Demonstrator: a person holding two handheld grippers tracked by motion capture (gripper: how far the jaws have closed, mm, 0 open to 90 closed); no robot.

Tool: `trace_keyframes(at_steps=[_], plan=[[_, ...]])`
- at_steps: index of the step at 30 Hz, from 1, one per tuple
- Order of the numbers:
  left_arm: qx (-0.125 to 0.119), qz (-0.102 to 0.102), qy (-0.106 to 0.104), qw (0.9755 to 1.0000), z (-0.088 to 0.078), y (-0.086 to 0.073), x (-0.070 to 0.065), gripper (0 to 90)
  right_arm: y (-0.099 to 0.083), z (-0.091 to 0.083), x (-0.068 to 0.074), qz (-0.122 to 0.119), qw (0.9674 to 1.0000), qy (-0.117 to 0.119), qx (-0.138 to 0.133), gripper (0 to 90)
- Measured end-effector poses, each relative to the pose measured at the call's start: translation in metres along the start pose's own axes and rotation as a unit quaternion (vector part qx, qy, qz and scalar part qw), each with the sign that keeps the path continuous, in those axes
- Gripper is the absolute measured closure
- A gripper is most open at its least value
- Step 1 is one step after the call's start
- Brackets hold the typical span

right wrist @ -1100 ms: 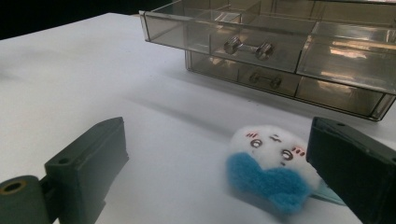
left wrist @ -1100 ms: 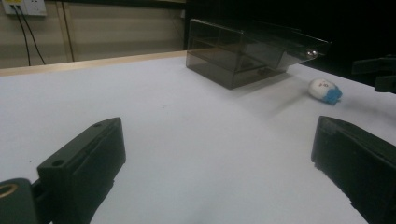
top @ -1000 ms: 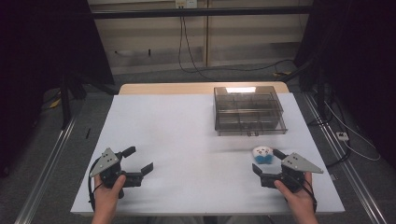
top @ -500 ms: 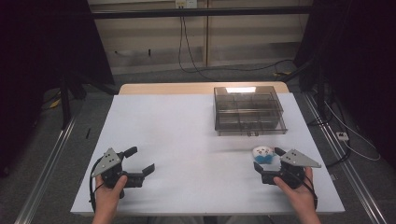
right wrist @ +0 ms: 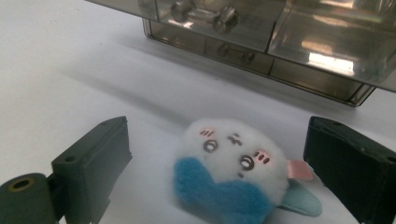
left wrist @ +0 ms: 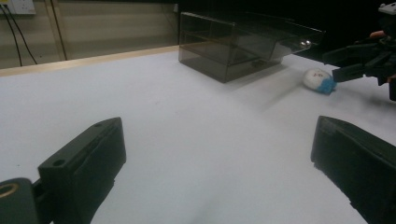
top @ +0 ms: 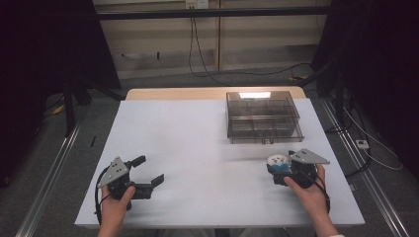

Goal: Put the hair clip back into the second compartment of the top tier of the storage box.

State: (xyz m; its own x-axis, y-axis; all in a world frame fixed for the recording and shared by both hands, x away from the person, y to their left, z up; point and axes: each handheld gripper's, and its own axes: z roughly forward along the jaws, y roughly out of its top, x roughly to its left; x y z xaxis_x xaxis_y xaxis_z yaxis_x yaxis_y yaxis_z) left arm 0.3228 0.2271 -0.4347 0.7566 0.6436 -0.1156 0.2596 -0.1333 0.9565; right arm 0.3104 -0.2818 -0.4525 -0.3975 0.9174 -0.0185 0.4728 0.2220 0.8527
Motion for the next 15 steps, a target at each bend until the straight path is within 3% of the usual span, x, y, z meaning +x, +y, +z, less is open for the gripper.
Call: trace_keyframes(at_steps=[10, 15], plan=[[0.003, 0.001, 0.0, 1.0, 0.0, 0.0, 0.0, 3.3, -0.001, 0.014, -0.002, -0.006, 0.9986, -0.014, 0.05, 12.6], [0.003, 0.001, -0.001, 1.0, 0.001, 0.0, -0.001, 3.3, -0.002, 0.015, -0.003, -0.008, 0.9982, -0.012, 0.058, 16.2]])
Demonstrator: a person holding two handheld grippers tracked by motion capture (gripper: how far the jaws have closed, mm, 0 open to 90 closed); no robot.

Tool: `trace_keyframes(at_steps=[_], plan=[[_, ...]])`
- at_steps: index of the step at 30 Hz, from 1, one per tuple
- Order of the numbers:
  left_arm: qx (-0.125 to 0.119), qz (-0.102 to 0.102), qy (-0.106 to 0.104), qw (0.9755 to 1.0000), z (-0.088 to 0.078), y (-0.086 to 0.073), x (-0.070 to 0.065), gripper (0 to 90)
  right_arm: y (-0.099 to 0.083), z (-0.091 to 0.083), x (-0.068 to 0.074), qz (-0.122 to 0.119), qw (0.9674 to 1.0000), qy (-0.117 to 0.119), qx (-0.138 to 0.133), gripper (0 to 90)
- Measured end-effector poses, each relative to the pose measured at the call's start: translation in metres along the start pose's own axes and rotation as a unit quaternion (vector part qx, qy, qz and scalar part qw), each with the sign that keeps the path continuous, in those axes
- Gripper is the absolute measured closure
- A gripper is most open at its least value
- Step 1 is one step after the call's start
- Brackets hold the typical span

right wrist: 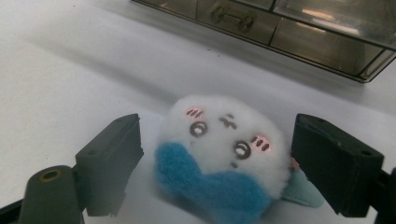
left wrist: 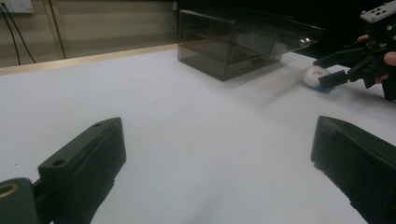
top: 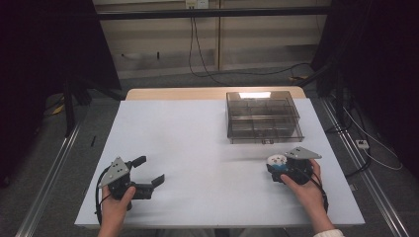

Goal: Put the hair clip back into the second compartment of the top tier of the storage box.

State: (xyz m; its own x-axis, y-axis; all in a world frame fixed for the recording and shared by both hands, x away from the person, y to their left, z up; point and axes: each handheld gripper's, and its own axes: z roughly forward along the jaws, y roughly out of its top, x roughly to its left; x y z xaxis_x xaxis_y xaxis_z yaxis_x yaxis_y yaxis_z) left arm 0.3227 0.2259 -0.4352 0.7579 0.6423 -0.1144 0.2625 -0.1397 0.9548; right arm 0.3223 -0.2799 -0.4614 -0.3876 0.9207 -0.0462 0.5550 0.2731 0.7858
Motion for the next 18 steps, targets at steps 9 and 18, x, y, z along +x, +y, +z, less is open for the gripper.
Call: trace_keyframes(at_steps=[9, 18], plan=[[0.002, 0.001, 0.0, 1.0, 0.0007, -0.0002, 0.0001, 3.3, -0.0007, 0.0018, -0.0008, -0.01, 0.9999, -0.002, 0.011, 20.6], [0.003, 0.003, -0.001, 1.0, 0.0013, -0.0003, 0.0004, 3.3, -0.0012, 0.0018, -0.0025, -0.008, 0.9999, -0.003, 0.015, 28.2]])
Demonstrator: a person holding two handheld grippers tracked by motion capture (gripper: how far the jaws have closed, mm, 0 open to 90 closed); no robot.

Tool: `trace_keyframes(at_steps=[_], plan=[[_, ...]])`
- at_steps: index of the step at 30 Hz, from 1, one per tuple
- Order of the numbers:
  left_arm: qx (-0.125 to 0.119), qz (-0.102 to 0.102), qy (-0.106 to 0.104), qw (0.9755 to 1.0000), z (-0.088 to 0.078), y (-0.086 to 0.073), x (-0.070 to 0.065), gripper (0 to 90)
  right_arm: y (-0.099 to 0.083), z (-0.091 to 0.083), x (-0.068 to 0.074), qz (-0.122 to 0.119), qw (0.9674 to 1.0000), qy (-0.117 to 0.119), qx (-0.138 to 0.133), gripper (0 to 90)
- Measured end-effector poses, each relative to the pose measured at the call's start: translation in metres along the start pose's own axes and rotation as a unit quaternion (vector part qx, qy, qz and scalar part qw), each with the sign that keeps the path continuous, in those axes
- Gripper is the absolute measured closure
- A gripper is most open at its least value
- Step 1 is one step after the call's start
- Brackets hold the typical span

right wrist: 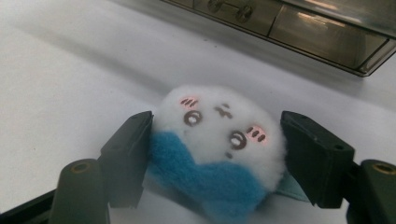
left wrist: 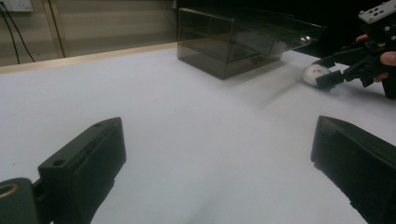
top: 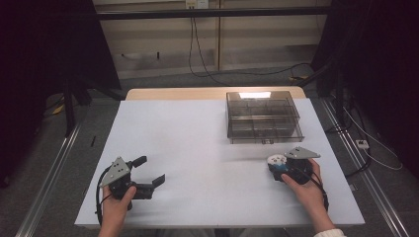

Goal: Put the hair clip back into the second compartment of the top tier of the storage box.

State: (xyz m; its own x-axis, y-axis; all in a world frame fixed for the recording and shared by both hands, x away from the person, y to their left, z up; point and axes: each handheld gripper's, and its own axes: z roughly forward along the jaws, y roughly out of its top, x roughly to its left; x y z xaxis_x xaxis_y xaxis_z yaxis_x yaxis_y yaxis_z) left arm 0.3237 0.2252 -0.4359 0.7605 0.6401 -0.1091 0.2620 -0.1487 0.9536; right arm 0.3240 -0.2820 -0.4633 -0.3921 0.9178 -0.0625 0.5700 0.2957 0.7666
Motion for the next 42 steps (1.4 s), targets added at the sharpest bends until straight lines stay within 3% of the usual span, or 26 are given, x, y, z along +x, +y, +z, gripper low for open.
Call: trace_keyframes(at_steps=[8, 21, 42], plan=[[0.001, 0.001, 0.0, 1.0, 0.0, 0.0, 0.0, 3.3, 0.001, -0.003, -0.002, 0.007, 0.9999, 0.005, -0.005, 30.2], [0.002, 0.003, 0.001, 1.0, -0.001, 0.0, 0.0, 3.3, 0.007, -0.014, -0.003, 0.006, 0.9994, 0.031, -0.012, 30.9], [0.004, 0.001, 0.0, 1.0, 0.0, 0.0, -0.001, 3.3, 0.02, -0.026, -0.001, -0.012, 0.9982, 0.057, -0.015, 31.3]])
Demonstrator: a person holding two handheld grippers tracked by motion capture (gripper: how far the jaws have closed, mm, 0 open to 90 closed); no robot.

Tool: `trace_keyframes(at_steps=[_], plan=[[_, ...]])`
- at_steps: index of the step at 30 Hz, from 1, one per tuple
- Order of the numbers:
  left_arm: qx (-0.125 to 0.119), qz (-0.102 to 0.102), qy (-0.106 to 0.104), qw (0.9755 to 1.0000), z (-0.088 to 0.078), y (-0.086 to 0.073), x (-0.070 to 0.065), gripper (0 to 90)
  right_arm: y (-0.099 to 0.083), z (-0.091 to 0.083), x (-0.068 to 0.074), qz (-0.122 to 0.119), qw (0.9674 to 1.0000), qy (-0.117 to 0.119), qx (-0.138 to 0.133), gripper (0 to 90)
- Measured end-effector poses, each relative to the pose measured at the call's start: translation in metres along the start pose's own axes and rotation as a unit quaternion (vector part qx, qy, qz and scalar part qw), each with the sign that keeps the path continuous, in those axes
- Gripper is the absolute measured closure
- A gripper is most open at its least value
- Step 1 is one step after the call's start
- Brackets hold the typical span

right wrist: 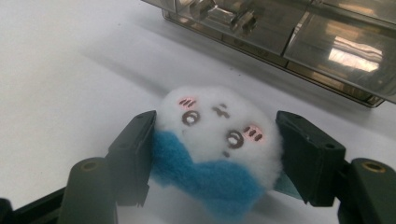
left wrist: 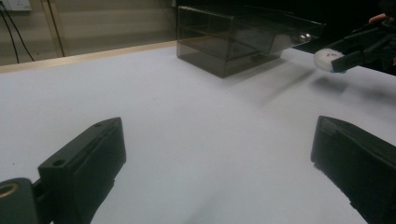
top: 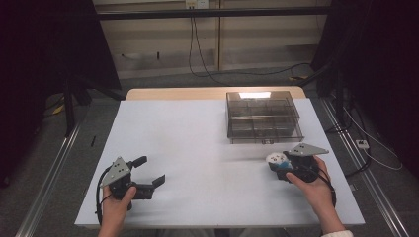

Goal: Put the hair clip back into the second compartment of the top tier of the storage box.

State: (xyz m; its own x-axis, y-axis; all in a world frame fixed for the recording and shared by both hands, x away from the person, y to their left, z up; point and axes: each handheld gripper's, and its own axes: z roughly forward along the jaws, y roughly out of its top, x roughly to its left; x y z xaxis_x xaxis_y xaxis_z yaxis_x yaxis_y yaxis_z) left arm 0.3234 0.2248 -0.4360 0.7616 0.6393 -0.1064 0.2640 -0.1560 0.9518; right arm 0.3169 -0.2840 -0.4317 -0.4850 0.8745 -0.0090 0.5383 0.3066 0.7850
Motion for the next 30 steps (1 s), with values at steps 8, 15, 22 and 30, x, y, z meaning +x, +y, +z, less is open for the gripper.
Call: trace_keyframes(at_steps=[8, 15, 22, 30], plan=[[0.003, 0.003, -0.001, 1.0, 0.001, 0.0, 0.0, 3.3, 0.005, -0.004, 0.0, -0.001, 1.0, 0.006, -0.004, 31.4], [0.004, 0.003, -0.001, 1.0, 0.001, 0.0, 0.0, 3.4, 0.009, -0.007, 0.002, -0.004, 0.9999, 0.012, -0.004, 31.4], [0.005, 0.005, -0.001, 1.0, 0.001, 0.0, 0.0, 3.4, 0.012, -0.01, 0.002, -0.006, 0.9998, 0.015, -0.009, 31.4], [0.004, 0.002, -0.001, 1.0, 0.001, 0.0, 0.0, 3.4, 0.016, -0.011, 0.003, -0.012, 0.9998, 0.014, -0.005, 31.4]])
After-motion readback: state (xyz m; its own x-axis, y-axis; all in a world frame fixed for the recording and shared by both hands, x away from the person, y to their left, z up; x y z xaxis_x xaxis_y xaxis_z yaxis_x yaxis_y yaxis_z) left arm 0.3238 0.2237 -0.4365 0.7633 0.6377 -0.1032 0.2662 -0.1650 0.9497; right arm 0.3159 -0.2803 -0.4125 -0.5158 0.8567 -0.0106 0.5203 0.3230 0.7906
